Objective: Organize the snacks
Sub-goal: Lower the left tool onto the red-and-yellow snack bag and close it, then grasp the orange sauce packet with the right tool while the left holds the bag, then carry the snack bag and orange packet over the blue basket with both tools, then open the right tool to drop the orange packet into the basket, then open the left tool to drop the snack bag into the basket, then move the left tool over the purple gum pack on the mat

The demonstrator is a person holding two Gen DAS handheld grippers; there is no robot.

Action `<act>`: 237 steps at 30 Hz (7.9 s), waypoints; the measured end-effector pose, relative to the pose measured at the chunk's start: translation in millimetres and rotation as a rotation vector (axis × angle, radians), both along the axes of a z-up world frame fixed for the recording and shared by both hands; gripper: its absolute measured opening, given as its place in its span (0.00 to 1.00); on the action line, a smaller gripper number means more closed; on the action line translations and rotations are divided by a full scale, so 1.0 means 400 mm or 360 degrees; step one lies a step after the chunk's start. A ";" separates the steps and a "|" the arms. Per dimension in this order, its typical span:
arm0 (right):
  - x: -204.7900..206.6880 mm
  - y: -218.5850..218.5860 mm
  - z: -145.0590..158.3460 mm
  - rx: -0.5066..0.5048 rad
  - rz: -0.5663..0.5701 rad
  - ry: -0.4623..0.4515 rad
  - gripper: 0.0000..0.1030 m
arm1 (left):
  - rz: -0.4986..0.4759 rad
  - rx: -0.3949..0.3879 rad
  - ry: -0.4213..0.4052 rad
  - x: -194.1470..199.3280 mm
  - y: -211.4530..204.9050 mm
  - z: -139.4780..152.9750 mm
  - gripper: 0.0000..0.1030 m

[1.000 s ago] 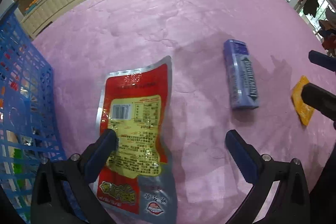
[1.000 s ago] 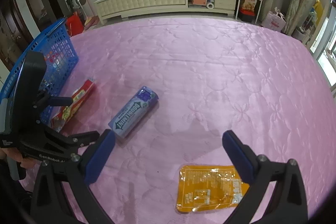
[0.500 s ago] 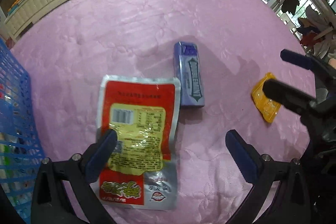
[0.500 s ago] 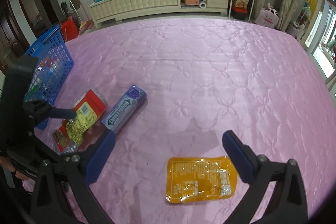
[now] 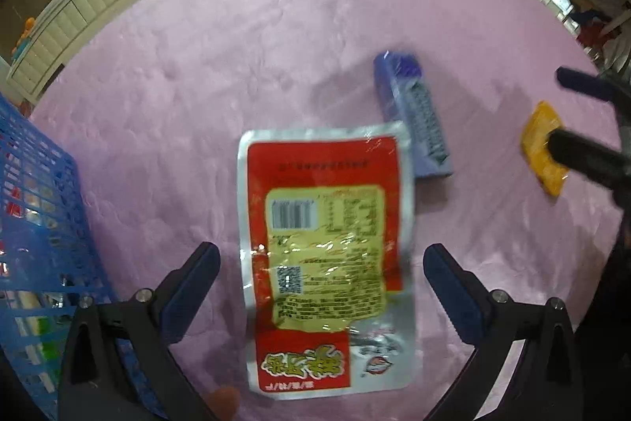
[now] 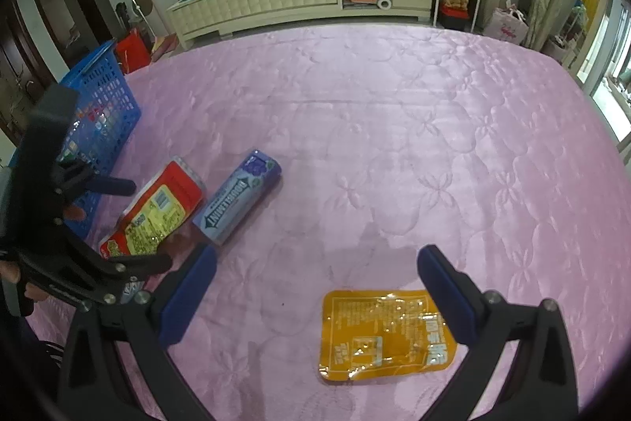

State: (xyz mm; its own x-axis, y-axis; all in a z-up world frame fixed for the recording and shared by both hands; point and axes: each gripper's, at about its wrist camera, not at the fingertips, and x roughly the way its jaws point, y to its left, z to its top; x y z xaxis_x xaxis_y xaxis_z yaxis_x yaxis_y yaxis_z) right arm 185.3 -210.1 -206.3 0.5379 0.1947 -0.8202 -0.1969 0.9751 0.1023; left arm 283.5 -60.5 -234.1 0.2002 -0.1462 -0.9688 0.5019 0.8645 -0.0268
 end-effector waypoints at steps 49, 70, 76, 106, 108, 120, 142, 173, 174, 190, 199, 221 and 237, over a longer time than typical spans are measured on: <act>0.017 -0.164 -0.060 0.0134 -0.0466 0.0411 0.97 | 0.0305 -0.0104 -0.0063 -0.085 -0.016 0.034 0.39; -0.006 -0.068 -0.120 -0.0281 0.0075 0.0378 0.84 | 0.0285 -0.0354 -0.0037 -0.183 -0.020 0.049 0.32; -0.037 -0.045 -0.090 -0.0264 0.0108 0.0335 0.68 | 0.0251 -0.0363 -0.0073 -0.210 -0.034 0.067 0.32; -0.142 0.054 0.254 0.0104 0.0313 -0.0122 0.11 | 0.0442 -0.0427 -0.0464 -0.289 0.125 0.354 0.32; -0.141 0.086 0.288 0.0117 0.0356 -0.0155 0.11 | 0.0456 -0.0427 -0.0509 -0.294 0.151 0.388 0.32; -0.121 0.270 0.426 0.0165 0.0574 -0.0351 0.11 | 0.0636 -0.0389 -0.0699 -0.323 0.361 0.506 0.32; 0.013 0.581 0.358 0.0025 0.0800 -0.0294 0.12 | 0.0858 -0.0344 -0.0683 -0.318 0.598 0.473 0.32; -0.017 0.592 0.338 -0.0201 0.0709 -0.0464 1.00 | 0.0799 -0.0323 -0.0683 -0.322 0.537 0.505 0.32; -0.023 0.584 0.339 -0.0185 0.0697 -0.0449 1.00 | 0.0795 -0.0327 -0.0686 -0.321 0.532 0.508 0.32; -0.041 0.465 0.318 -0.0118 0.0477 -0.0408 1.00 | 0.0713 -0.0339 -0.0605 -0.244 0.452 0.446 0.32; -0.015 0.437 0.280 -0.0084 0.0461 -0.0350 1.00 | 0.0671 -0.0299 -0.0545 -0.191 0.420 0.386 0.33; -0.082 0.398 0.374 -0.0022 0.0421 -0.0446 1.00 | 0.0518 -0.0318 -0.0786 -0.306 0.371 0.479 0.77; -0.171 0.272 0.436 -0.0021 0.0341 -0.0458 1.00 | 0.0433 -0.0318 -0.0930 -0.392 0.247 0.560 0.81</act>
